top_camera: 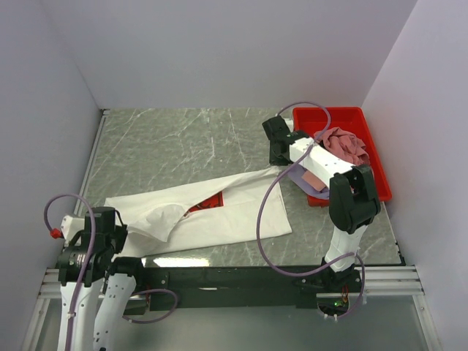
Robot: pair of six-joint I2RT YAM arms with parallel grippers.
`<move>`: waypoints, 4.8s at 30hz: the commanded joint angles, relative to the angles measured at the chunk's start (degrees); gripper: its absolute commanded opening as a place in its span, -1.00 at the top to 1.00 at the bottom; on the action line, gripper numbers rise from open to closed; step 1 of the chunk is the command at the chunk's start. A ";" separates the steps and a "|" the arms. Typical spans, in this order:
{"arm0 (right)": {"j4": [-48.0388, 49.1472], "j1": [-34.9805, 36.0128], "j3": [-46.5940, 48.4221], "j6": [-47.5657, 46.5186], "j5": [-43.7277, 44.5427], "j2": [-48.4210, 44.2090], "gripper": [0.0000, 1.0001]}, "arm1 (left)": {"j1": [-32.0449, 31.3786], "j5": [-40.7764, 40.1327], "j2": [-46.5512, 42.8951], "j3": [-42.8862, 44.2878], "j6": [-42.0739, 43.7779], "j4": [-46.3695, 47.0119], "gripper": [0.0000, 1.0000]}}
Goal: Fold and stack the t-shirts
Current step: Fold the tshirt
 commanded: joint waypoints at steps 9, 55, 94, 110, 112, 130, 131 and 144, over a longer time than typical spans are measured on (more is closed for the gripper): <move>-1.13 0.16 -2.35 3.51 3.70 -3.61 -0.09 | 0.00 -0.38 -2.22 -0.89 -0.90 -0.46 0.99; 13.55 47.80 17.94 -19.16 -22.24 19.23 0.06 | 11.68 15.43 43.39 -14.95 19.31 56.67 -0.99; 16.80 49.12 24.55 -15.56 -13.10 27.15 0.94 | 14.68 19.48 43.57 -21.72 21.95 61.77 -0.99; 15.66 50.00 13.56 -11.69 -14.06 16.43 1.00 | 14.94 17.11 44.62 -21.02 22.22 61.15 -0.99; 15.40 50.09 12.33 -10.90 -14.93 15.55 1.00 | 15.03 16.93 44.19 -20.93 22.39 60.98 -0.99; 13.46 50.00 7.94 -7.74 -11.79 11.07 -0.01 | 14.94 18.07 40.77 -18.56 21.96 58.43 -0.99; 13.46 50.00 7.50 -7.47 -10.30 10.20 -0.10 | 14.94 18.33 40.15 -18.21 21.87 58.08 -0.99; 17.24 29.45 -6.91 -2.03 -7.55 -8.35 -0.76 | 13.80 20.52 28.81 -13.10 19.15 50.25 -0.99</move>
